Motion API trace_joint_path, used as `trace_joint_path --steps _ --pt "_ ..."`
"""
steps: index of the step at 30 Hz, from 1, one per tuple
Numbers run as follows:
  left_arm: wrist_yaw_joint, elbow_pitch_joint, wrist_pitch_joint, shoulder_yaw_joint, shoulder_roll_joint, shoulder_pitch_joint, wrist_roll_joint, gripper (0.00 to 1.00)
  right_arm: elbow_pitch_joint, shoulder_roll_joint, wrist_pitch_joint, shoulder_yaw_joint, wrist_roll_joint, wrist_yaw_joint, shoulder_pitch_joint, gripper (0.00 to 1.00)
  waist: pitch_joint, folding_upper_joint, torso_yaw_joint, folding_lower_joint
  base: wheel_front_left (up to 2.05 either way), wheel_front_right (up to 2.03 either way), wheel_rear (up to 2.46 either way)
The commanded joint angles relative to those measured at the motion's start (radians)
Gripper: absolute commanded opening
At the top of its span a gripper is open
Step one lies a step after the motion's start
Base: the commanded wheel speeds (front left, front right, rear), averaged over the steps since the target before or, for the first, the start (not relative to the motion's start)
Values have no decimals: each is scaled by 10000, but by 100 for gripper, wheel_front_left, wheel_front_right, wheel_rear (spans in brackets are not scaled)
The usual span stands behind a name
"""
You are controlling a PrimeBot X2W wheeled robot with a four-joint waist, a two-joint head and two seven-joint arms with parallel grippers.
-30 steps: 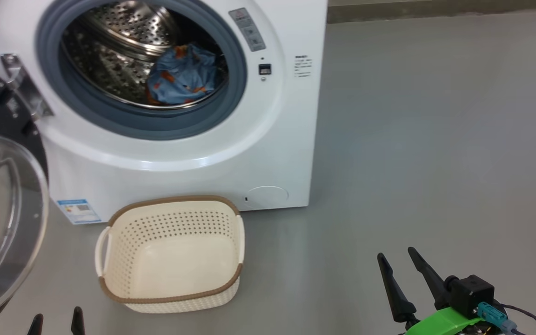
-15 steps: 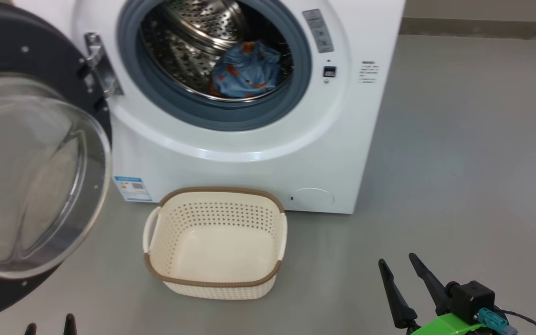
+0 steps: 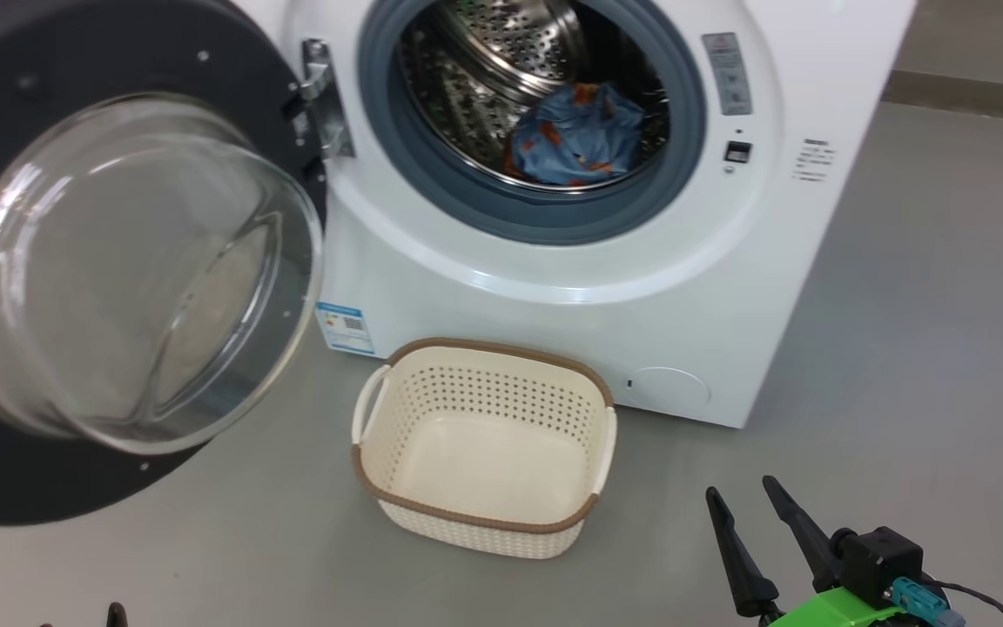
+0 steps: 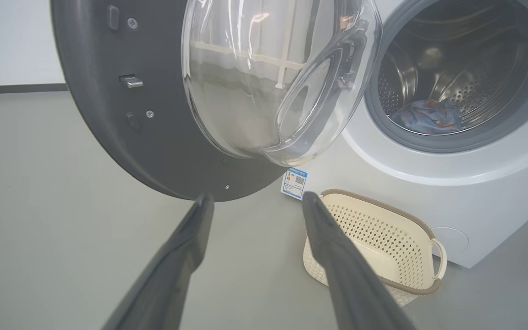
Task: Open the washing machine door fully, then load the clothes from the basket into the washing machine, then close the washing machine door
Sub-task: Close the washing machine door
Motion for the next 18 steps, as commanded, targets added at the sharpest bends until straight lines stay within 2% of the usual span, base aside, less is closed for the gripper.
trace_joint_path --steps 1,10,18 --pt "79 -138 -63 356 60 -171 -65 100 -206 15 -49 304 -85 16 -70 100 -97 0 496 0 0 0 0" --pt "122 -6 -63 404 60 -56 -78 100 -197 15 -49 359 -99 16 -43 100 -180 0 1354 0 0 0 0" --pt "253 -59 -63 549 60 -14 -235 100 -79 15 -49 601 -161 16 -324 100 -30 0 1490 0 0 0 0"
